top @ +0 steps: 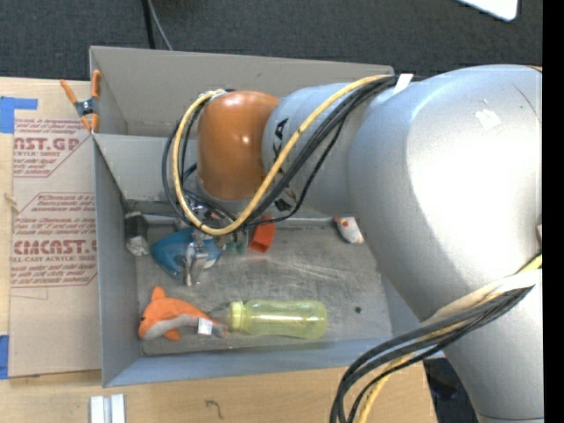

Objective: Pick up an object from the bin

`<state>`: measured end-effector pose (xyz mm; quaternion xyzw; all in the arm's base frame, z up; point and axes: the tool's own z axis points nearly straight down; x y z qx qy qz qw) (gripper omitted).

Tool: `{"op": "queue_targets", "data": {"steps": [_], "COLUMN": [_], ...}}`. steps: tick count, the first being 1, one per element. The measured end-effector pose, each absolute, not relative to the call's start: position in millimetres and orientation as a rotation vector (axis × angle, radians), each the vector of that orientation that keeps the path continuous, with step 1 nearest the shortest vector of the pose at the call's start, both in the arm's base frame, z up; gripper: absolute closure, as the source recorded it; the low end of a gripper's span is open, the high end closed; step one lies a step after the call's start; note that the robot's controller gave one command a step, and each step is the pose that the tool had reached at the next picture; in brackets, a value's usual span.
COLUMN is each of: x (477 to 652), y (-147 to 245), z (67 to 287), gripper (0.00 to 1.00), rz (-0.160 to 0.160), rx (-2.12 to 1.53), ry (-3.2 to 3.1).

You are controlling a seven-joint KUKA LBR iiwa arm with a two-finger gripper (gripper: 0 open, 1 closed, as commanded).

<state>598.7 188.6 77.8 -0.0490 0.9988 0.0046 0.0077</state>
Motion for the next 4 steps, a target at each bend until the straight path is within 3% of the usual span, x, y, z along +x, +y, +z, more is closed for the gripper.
{"op": "queue_targets", "data": {"steps": [1, 2, 3, 4], "x": [598.7, 590.2, 590.2, 588.1], "y": [189, 200, 200, 195], "z": [78, 174, 174, 232], "gripper": [1.0, 1.0, 1.0, 1.0], "rz": [0.015, -0.001, -0.001, -0.002], "rx": [-0.153, -0.093, -0.093, -0.139], "ry": [3.122, 3.144, 3.144, 3.141]}}
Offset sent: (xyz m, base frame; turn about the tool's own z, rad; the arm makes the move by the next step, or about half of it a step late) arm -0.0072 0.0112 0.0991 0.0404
